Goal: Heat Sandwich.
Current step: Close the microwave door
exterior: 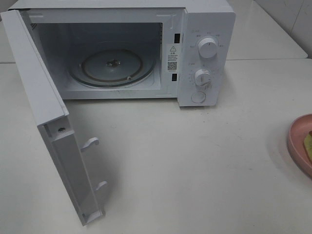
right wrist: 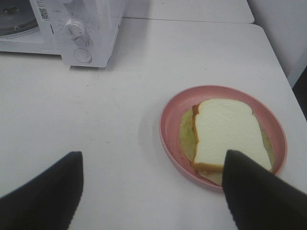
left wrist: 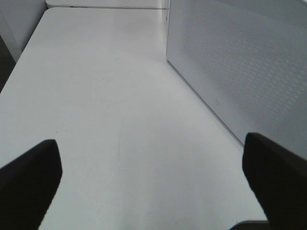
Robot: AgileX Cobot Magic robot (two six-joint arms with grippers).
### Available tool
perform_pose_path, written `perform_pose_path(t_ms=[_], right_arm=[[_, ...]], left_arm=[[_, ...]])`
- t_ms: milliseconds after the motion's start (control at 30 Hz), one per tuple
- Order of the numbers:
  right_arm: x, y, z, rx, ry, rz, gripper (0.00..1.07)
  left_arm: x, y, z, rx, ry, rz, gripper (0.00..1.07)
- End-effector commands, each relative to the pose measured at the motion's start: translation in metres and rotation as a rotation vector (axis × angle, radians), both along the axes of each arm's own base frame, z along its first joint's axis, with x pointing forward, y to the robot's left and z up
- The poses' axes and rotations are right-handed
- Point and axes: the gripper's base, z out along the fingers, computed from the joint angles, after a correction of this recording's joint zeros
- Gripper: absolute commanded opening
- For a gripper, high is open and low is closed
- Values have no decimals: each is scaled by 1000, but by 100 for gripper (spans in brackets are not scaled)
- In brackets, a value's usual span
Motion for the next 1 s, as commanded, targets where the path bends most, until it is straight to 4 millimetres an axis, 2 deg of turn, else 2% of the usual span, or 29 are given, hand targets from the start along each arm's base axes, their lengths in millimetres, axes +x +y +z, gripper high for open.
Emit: perform_pose_path(t_ms=[33,1000], right_arm=[[-4,0,0,5,-32,-7,76],[-4,0,0,5,-32,-7,76]], left_arm=[[-2,0,0,-2,-27,4,98],[-2,0,0,-2,-27,4,98]])
